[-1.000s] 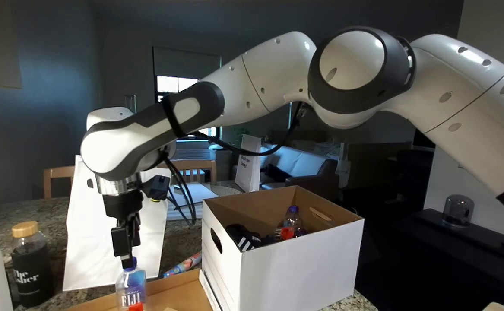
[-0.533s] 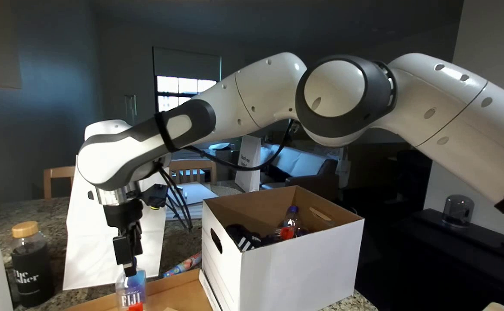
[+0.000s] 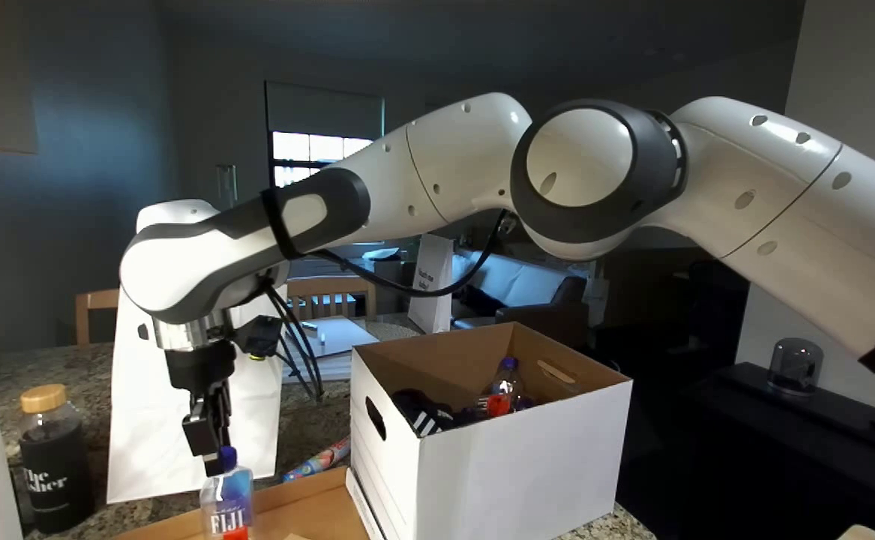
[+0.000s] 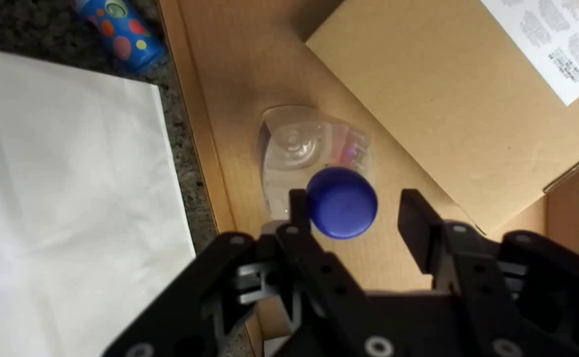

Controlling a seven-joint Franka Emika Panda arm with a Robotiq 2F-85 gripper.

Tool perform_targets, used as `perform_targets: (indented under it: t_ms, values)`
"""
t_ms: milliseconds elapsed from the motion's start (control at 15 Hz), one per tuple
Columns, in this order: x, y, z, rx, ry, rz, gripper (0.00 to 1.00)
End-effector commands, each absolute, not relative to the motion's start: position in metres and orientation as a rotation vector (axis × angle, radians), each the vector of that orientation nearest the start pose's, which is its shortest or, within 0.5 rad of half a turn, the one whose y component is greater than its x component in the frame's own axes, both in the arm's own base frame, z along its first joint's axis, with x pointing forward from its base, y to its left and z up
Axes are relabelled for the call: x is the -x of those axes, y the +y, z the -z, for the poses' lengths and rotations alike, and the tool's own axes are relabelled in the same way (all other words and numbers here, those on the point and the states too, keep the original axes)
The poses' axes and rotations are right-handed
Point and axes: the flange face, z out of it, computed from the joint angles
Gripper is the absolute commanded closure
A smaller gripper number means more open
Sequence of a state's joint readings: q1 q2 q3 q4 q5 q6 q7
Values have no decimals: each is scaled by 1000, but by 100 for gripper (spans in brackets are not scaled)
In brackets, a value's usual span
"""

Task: Put the water bottle and the cardboard box into the bigger box

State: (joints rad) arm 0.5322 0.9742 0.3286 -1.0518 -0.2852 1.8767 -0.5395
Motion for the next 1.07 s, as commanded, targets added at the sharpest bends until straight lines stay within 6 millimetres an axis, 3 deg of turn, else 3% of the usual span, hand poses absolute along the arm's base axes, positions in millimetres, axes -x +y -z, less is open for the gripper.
perform_targets:
  t_ms: [0,133,267,333,467,533,733,1000]
  values:
    - [-558,513,-277,2402,-2061,-116,80]
    - [-553,515,-289,2404,-2063,-97,93]
    - [-551,515,-296,2413,-2057,-79,96]
    - [-551,514,-299,2417,-2051,-72,65]
    - [-549,512,-305,2471,-1998,-17,64]
    - [-550,512,-308,2534,-1881,28,60]
    - [-538,516,-308,2641,-1626,92,40]
    - [-518,517,-328,2772,-1320,215,14]
